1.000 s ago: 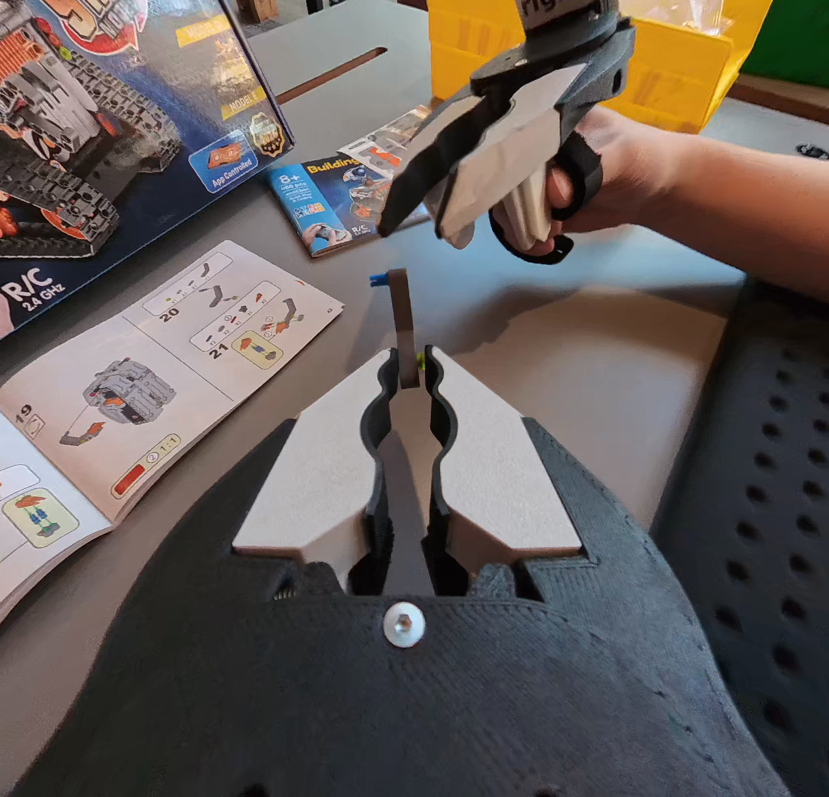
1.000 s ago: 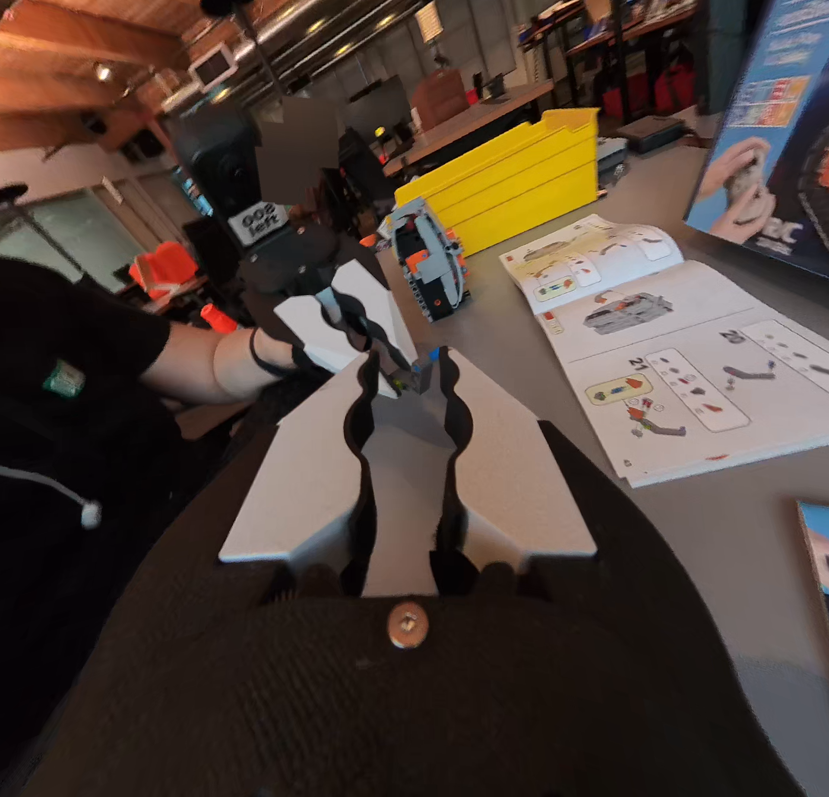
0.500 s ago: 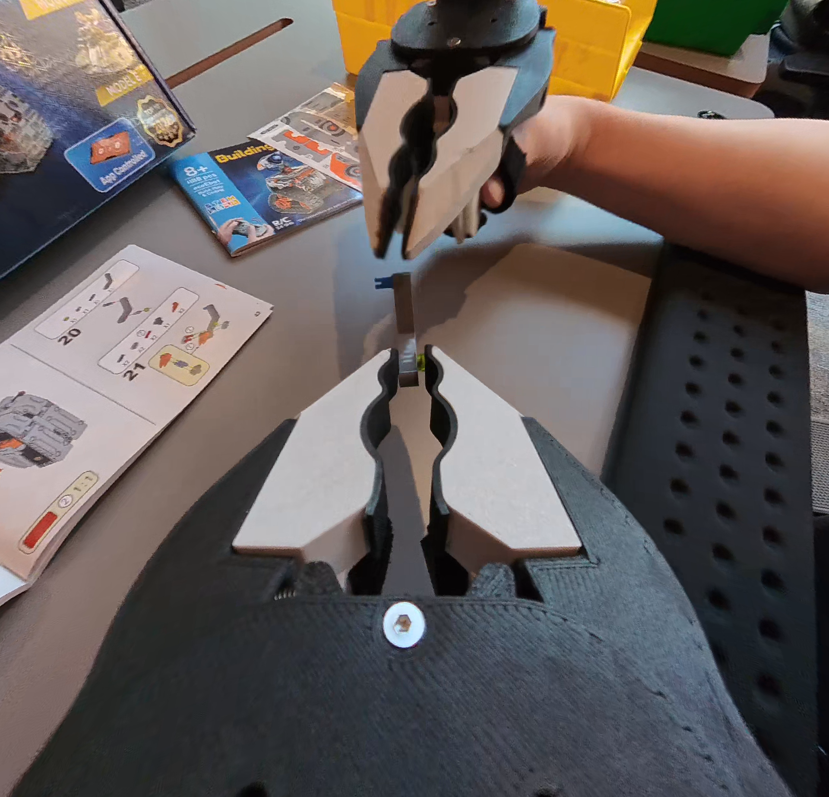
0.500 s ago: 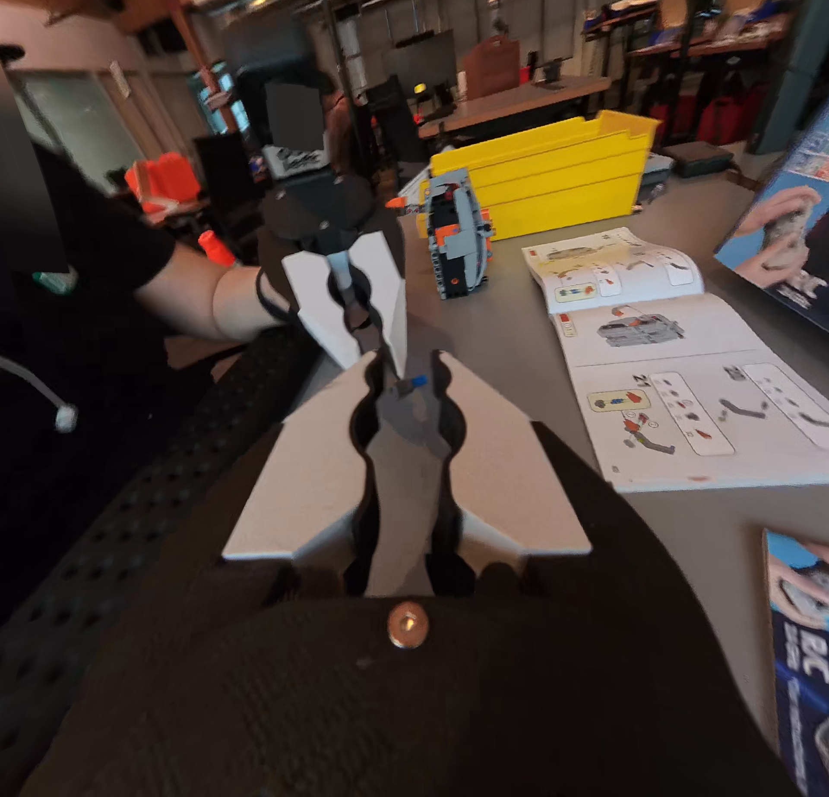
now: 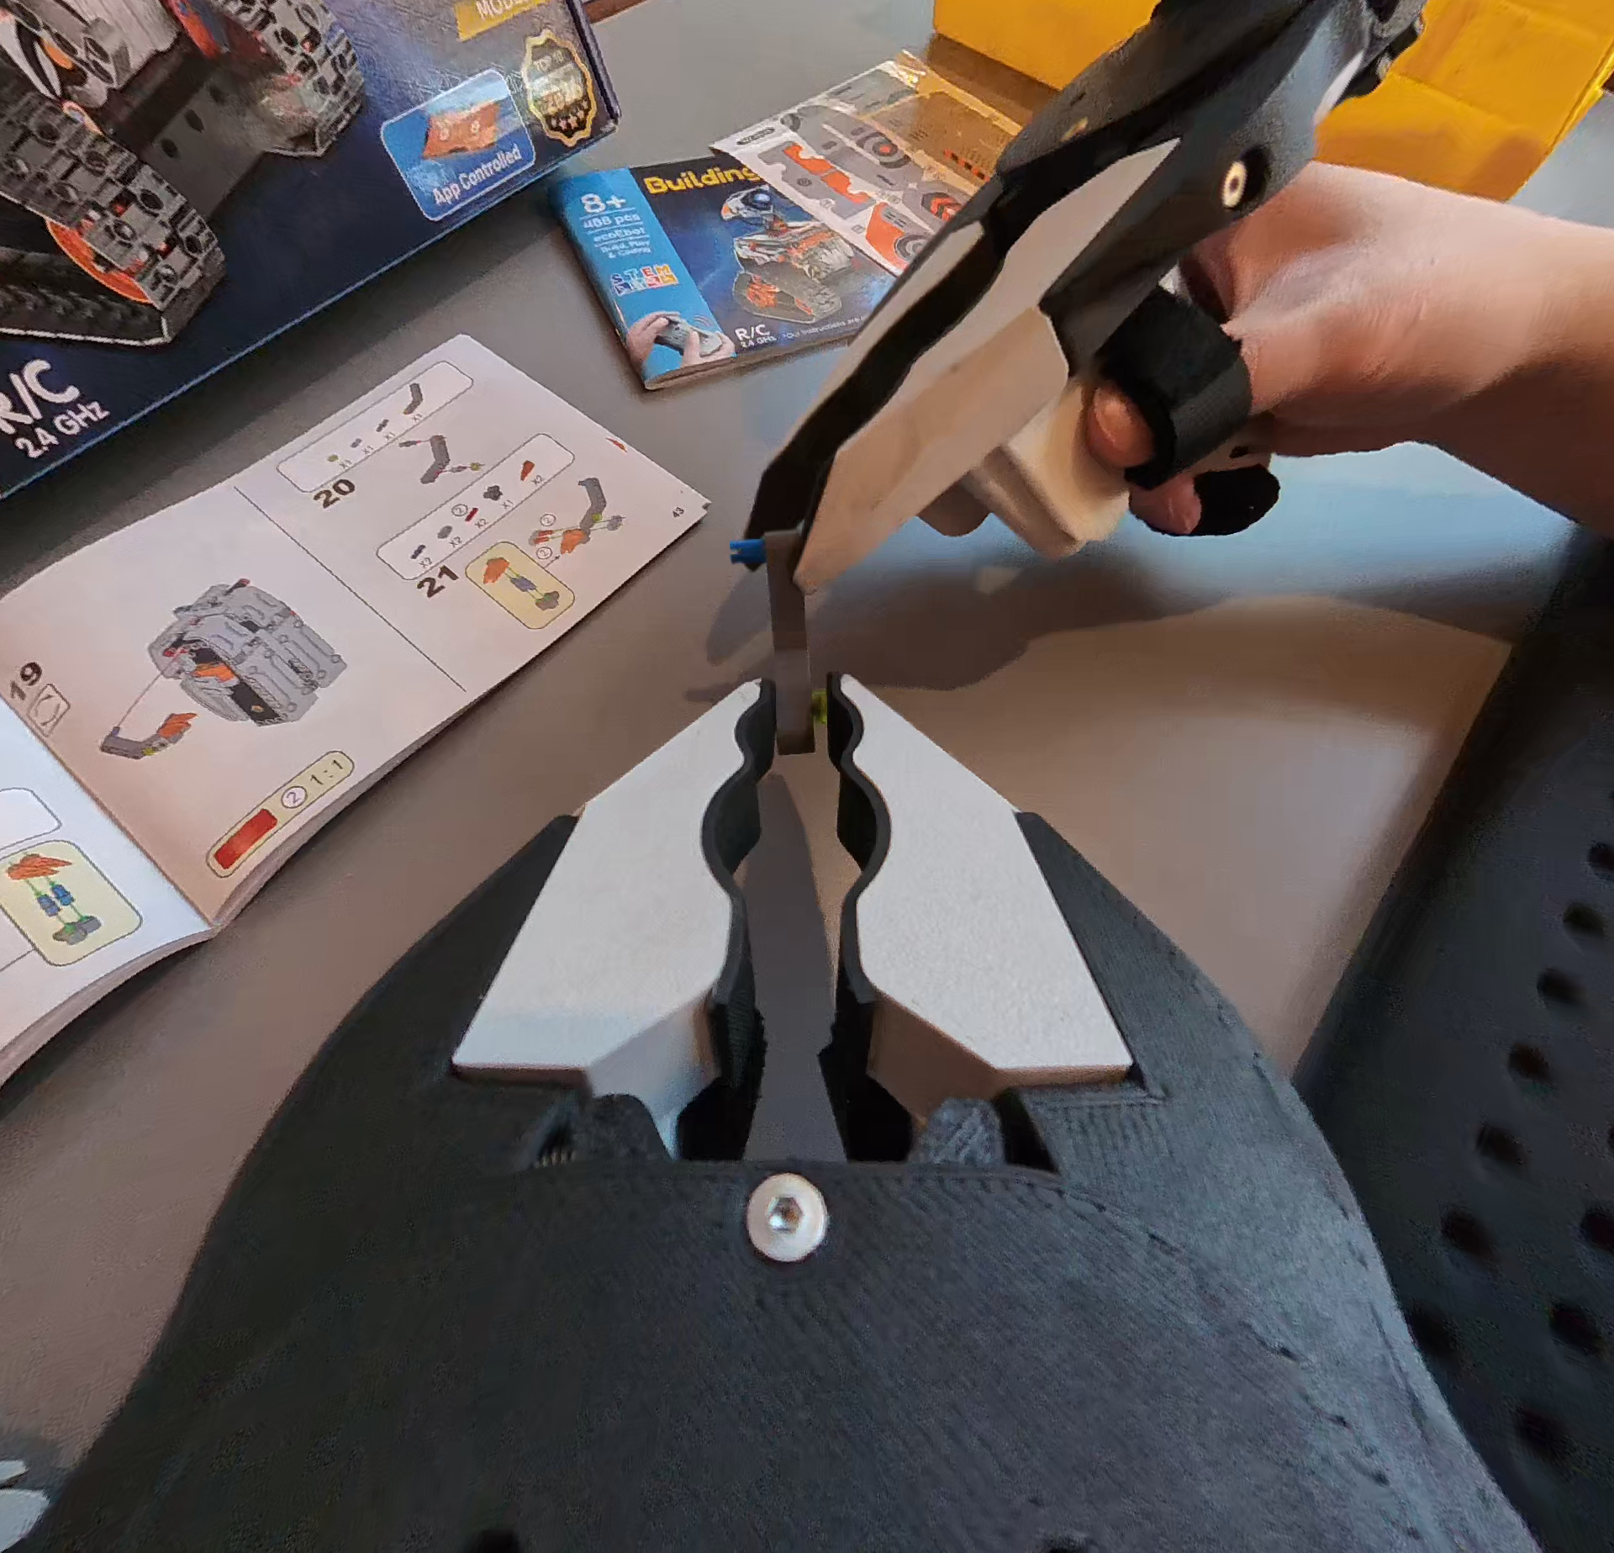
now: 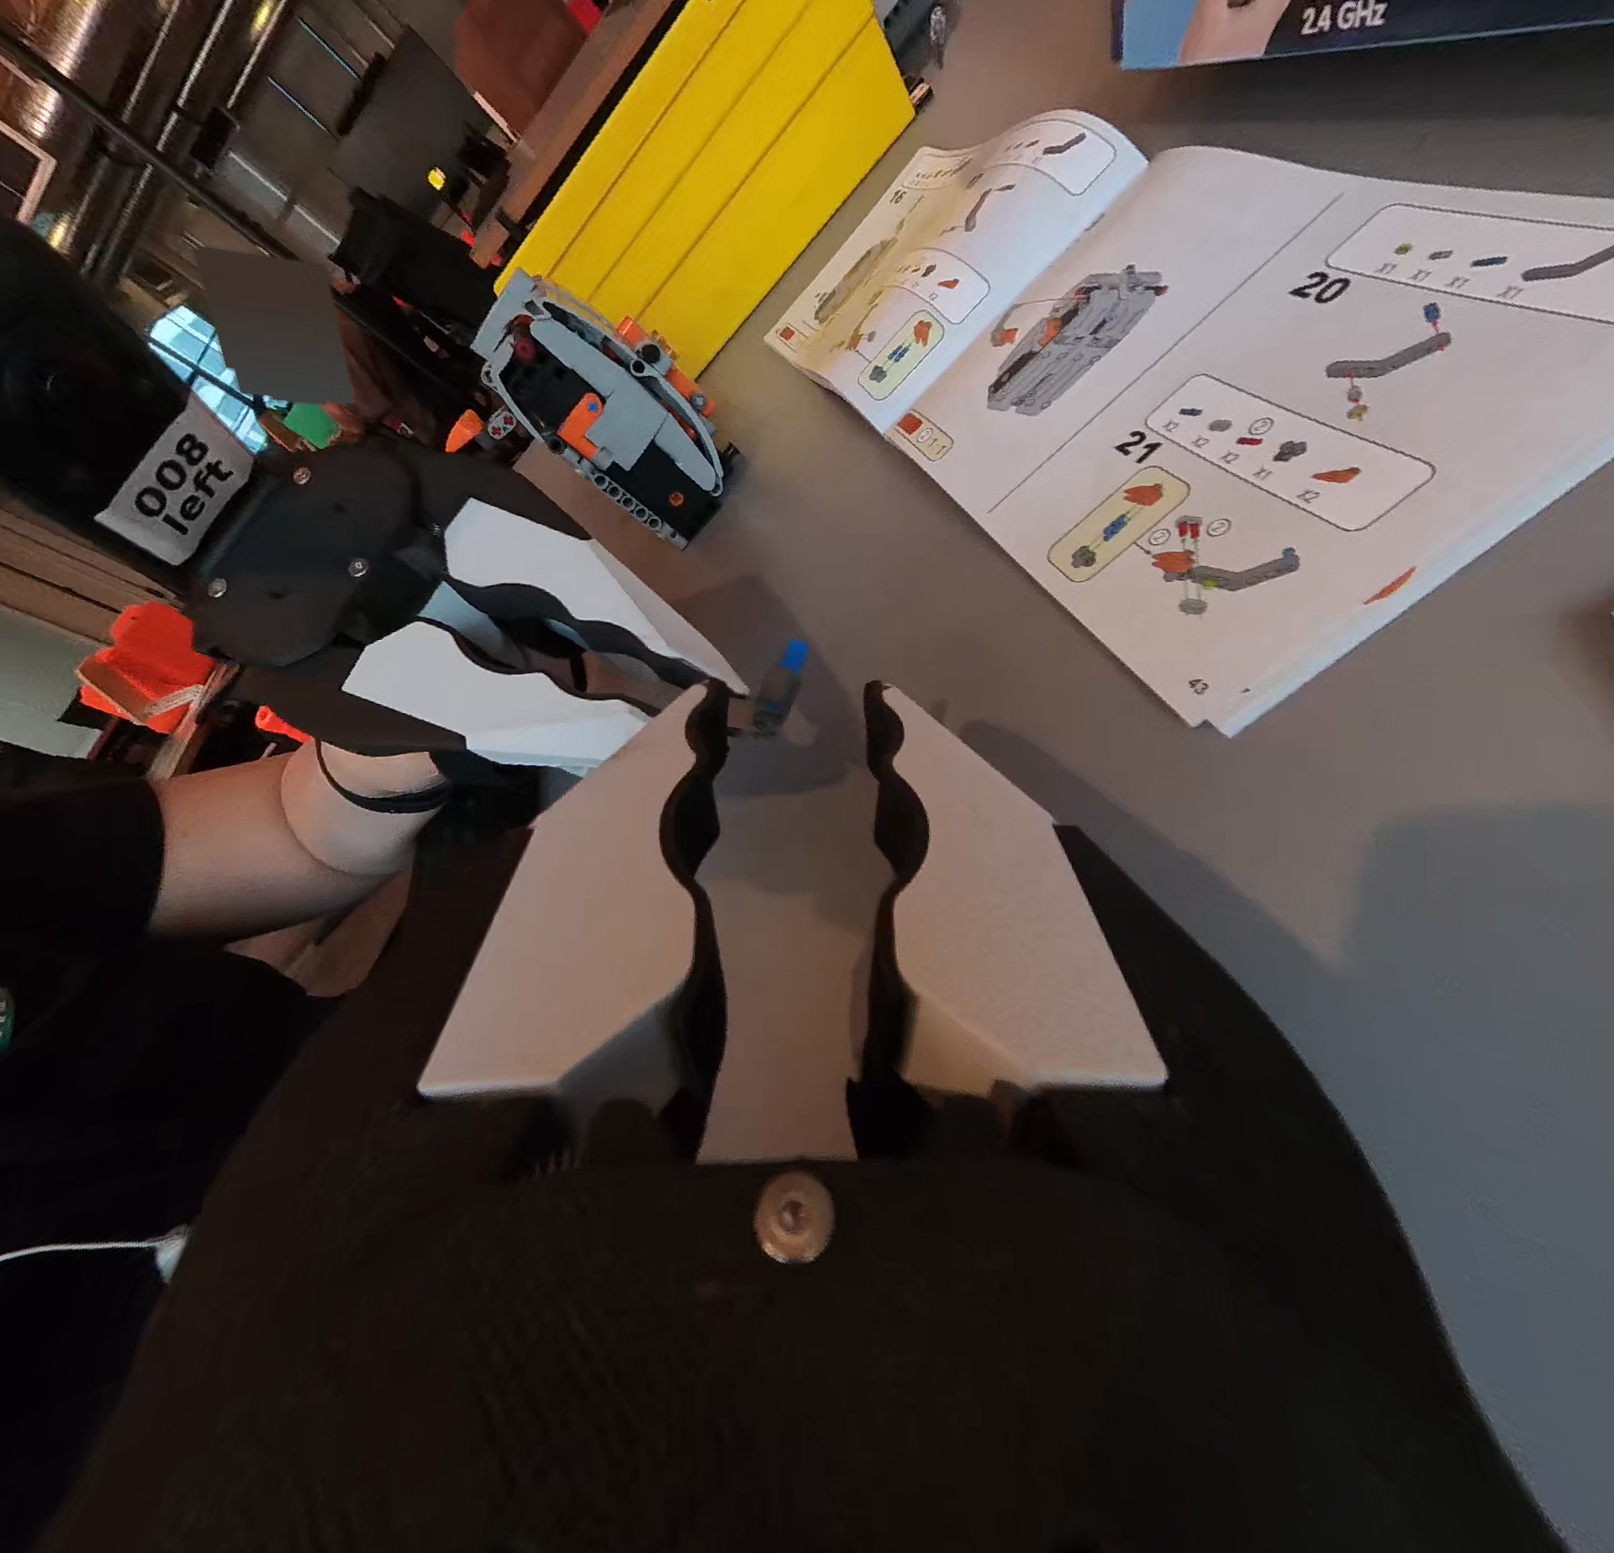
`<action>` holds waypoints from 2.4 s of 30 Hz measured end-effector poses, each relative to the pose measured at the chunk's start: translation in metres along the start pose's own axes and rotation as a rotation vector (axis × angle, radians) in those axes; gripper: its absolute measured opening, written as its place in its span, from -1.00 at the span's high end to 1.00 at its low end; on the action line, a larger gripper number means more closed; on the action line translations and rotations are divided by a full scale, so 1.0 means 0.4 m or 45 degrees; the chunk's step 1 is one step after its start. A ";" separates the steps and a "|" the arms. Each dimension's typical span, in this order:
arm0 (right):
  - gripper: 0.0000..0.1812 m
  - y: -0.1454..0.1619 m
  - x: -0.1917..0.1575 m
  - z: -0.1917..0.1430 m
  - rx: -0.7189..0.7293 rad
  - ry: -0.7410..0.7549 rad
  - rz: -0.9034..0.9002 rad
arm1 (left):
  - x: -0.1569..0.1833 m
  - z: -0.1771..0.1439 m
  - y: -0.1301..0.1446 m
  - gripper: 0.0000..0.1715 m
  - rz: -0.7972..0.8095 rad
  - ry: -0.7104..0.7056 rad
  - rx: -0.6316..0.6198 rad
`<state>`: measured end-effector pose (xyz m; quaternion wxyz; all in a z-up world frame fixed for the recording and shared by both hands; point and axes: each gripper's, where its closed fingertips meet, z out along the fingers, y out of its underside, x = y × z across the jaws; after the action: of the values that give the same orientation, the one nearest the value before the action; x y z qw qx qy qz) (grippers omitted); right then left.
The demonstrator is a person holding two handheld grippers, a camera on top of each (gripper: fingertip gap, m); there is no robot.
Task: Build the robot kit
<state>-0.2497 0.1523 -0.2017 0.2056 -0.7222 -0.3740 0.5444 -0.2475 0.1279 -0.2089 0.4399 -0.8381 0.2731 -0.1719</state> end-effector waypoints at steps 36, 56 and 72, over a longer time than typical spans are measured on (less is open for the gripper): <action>0.92 0.023 0.154 -0.056 -0.103 0.361 -0.013 | 0.004 0.009 0.036 0.84 -0.015 0.063 -0.102; 0.91 0.043 0.149 -0.083 -0.226 0.412 -0.090 | 0.006 0.010 0.043 0.84 -0.006 0.073 -0.121; 0.52 -0.070 0.114 -0.128 0.016 0.516 -0.532 | -0.003 -0.024 -0.024 0.71 -0.033 0.054 0.065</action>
<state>-0.2044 0.2106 -0.1942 0.3881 -0.7223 -0.4625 0.3373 -0.2506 0.1270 -0.1955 0.4529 -0.8262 0.2672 -0.2024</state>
